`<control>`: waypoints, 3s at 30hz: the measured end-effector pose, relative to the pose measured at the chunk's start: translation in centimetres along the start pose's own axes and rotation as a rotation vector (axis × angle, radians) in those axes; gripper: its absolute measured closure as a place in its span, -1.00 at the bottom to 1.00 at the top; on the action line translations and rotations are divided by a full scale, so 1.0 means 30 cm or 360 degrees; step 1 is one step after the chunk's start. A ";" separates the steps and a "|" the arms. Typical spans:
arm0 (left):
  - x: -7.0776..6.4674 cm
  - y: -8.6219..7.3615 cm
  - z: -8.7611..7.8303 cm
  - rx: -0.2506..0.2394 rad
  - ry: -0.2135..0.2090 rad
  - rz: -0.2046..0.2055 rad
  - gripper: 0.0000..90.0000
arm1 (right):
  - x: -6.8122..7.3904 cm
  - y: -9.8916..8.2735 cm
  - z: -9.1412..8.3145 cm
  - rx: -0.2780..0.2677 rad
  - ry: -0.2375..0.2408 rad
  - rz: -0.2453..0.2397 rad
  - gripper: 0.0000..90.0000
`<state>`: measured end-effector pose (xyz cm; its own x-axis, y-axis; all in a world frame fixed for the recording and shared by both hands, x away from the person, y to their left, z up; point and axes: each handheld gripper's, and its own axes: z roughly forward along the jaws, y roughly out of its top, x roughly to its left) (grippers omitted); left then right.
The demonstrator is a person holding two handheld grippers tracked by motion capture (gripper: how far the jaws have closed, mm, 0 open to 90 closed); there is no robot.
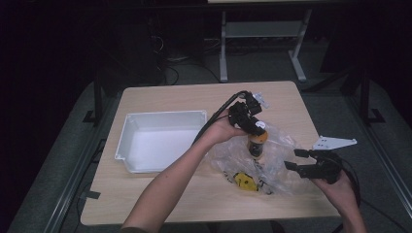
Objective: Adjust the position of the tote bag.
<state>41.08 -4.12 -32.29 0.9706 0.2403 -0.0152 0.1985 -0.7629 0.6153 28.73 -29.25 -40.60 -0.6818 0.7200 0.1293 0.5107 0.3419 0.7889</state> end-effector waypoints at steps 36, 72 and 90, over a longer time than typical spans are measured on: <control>-0.008 0.008 -0.004 0.0025 0.0015 -0.0041 0.31 | -0.009 -0.011 -0.009 -0.0029 -0.0036 0.0003 -0.28; -0.059 0.093 -0.153 0.0002 0.0016 0.0016 0.31 | -0.019 -0.018 -0.017 -0.0037 -0.0068 0.0008 -0.30; -0.085 0.115 -0.262 -0.0045 0.0030 0.0025 0.31 | -0.014 -0.006 -0.009 -0.0041 -0.0064 0.0001 -0.31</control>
<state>38.20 -2.67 -23.93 0.9708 0.2399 0.0095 0.1790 -0.7496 0.6372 28.77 -29.79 -40.64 -0.6596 0.7441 0.1061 0.4972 0.3260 0.8041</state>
